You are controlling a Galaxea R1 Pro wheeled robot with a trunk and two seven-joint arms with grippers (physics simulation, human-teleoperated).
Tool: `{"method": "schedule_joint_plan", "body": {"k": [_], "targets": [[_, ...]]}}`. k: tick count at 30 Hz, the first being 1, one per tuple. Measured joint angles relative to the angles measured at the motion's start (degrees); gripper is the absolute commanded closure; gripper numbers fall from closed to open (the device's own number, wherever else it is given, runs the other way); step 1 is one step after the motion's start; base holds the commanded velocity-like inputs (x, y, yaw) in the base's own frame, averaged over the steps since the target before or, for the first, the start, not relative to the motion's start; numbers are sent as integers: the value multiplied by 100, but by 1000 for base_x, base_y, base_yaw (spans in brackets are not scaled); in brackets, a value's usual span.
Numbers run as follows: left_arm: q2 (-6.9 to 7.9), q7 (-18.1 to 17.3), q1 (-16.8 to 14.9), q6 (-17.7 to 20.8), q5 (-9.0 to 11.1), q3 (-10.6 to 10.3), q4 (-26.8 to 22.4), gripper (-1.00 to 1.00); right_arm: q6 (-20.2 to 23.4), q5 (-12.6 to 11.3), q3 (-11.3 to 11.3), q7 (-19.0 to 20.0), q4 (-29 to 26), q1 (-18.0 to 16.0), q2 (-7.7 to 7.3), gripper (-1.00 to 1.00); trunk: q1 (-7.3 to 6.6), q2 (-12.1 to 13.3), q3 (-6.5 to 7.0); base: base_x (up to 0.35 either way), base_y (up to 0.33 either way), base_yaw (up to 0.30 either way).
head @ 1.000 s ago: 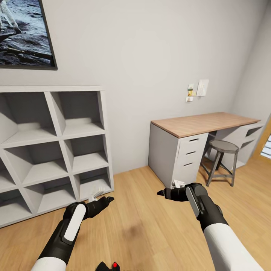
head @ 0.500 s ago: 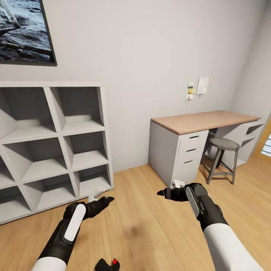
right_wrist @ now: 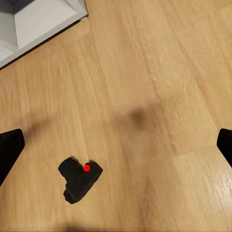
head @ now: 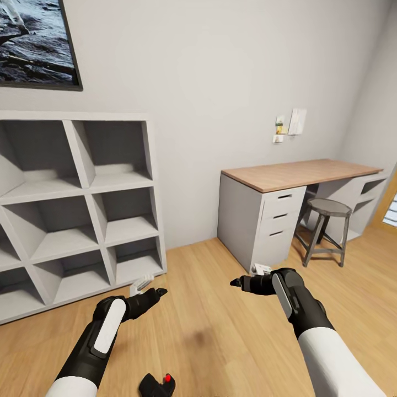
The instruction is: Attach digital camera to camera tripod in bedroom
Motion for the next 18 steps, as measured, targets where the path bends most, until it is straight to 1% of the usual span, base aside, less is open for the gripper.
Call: {"method": "schedule_joint_plan", "body": {"k": [18], "targets": [[0, 0, 0, 0, 1, 0, -9, -100, 2, 0, 0, 0, 15, -2, 0, -100, 396, -722, -323, 0, 0, 0]]}}
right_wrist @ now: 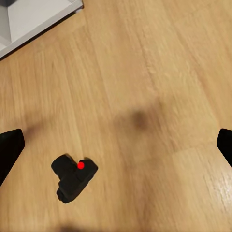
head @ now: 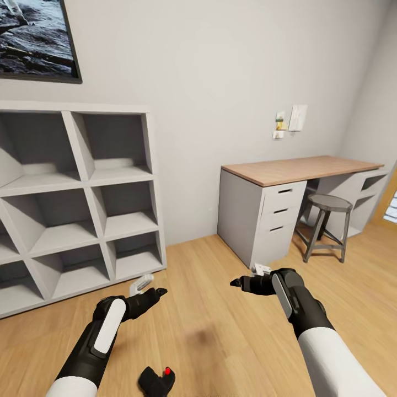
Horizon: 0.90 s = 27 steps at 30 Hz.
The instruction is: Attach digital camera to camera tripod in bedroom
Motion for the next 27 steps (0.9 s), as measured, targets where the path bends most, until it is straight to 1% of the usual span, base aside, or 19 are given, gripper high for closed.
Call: {"method": "schedule_joint_plan", "body": {"k": [18, 27], "targets": [[0, 0, 0, 0, -2, 0, 0, -100, -3, 0, 0, 0, 3, 0, 0, -100, 395, -722, -323, 0, 0, 0], [0, 0, 0, 0, -3, 0, 0, -100, -2, 0, 0, 0, 3, 0, 0, -100, 420, -735, -523, 0, 0, 0]]}}
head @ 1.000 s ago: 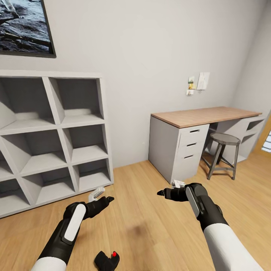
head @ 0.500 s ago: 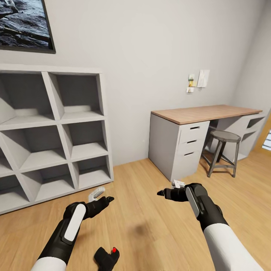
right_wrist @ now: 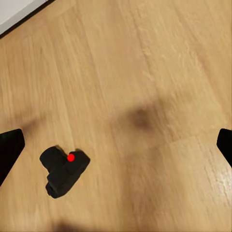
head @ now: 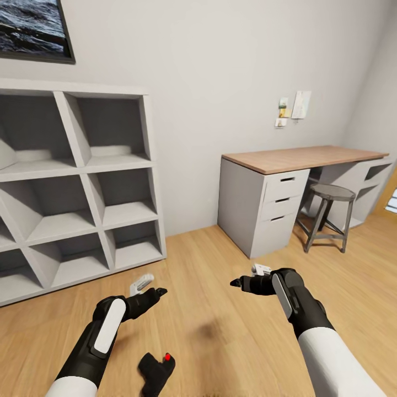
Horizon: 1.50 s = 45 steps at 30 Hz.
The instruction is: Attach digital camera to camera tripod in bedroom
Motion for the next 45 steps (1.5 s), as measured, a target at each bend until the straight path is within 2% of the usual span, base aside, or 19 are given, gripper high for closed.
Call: {"method": "schedule_joint_plan", "body": {"k": [45], "targets": [[0, 0, 0, 0, 3, 0, 0, -100, 1, 0, 0, 0, 0, 3, 0, -100, 116, -61, -998, 0, 0, 0]]}}
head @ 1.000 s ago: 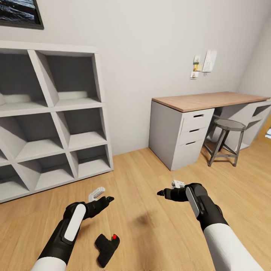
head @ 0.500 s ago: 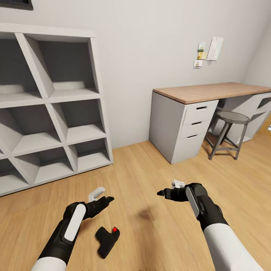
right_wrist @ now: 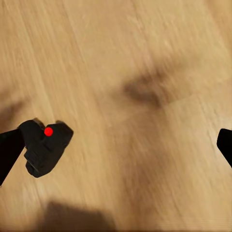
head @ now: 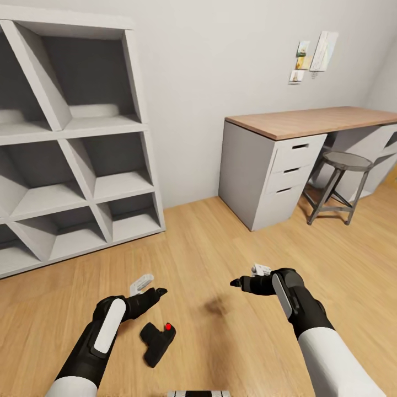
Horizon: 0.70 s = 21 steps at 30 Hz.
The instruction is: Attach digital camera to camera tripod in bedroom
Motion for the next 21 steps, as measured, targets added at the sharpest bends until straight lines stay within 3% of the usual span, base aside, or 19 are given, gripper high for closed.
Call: {"method": "schedule_joint_plan", "body": {"k": [5, 9, 11, 12, 16, 17, 21], "targets": [[0, 0, 0, 0, 0, 0, 0, -100, 3, 0, 0, 2, -3, 0, 0, -100, 13, -7, -111, 0, 0, 0], [0, 0, 0, 0, 0, 0, 0, -100, 160, -1, 6, 549, -48, 1, -28, -100, 23, -12, -200, 0, 0, 0], [0, 0, 0, 0, 1, 0, 0, -100, 276, 9, 5, 926, -60, -1, -44, -100, 28, -15, -244, 0, 0, 0], [0, 0, 0, 0, 1, 0, 0, -100, 384, 11, 5, 1378, -68, -1, -59, -100, 31, -16, -266, 0, 0, 0], [0, 0, 0, 0, 2, 0, 0, -100, 495, 61, 8, 2366, -76, 1, -79, -100, 41, -22, -355, 0, 0, 0], [0, 0, 0, 0, -1, 0, 0, -100, 521, 73, 9, 2802, -79, 0, -90, -100, 44, -23, -377, 0, 0, 0], [0, 0, 0, 0, -2, 0, 0, -100, 538, 111, 11, 3613, -81, 3, -194, -100, 54, -28, -466, 0, 0, 0]]}}
